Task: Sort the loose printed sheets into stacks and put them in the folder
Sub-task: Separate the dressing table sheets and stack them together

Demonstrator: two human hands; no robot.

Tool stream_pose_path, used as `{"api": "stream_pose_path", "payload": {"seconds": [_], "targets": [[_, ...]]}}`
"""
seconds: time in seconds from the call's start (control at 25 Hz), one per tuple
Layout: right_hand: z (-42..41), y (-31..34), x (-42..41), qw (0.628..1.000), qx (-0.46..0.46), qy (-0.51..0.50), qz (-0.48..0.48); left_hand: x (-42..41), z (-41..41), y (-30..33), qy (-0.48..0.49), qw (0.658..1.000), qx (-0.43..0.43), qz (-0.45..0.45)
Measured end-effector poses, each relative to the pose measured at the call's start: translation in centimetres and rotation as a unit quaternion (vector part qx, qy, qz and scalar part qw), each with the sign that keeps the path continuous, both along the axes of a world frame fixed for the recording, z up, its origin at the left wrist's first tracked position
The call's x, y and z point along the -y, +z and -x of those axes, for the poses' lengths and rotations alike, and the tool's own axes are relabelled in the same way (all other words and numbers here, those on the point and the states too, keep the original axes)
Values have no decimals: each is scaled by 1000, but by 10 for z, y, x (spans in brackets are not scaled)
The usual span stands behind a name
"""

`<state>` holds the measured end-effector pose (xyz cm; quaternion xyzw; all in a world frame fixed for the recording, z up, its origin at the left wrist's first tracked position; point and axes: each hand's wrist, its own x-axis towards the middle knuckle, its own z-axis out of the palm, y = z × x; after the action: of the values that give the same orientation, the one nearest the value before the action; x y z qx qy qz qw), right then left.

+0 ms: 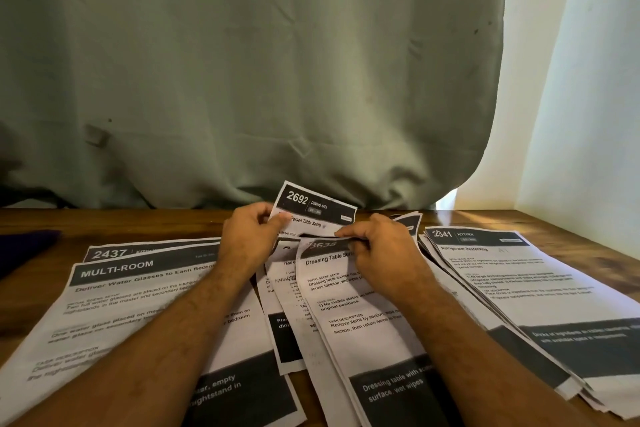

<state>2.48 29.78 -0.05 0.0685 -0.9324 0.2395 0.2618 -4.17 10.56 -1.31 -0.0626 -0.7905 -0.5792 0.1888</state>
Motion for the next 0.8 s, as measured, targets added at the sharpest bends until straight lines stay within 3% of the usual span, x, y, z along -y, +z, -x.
{"api": "stream_pose_path", "payload": {"seconds": [0.2, 0.32, 0.6, 0.8], "targets": [[12, -6, 2, 999, -40, 8, -17, -9, -4, 4, 6, 995, -21, -101], [15, -8, 1, 999, -25, -2, -22, -4, -6, 16, 44, 986, -91, -132], [12, -4, 4, 999, 30, -17, -5, 6, -30, 74, 34, 951, -259, -167], [4, -2, 6, 992, 39, 43, 114, 12, -58, 136, 38, 922, -348, -168]]}}
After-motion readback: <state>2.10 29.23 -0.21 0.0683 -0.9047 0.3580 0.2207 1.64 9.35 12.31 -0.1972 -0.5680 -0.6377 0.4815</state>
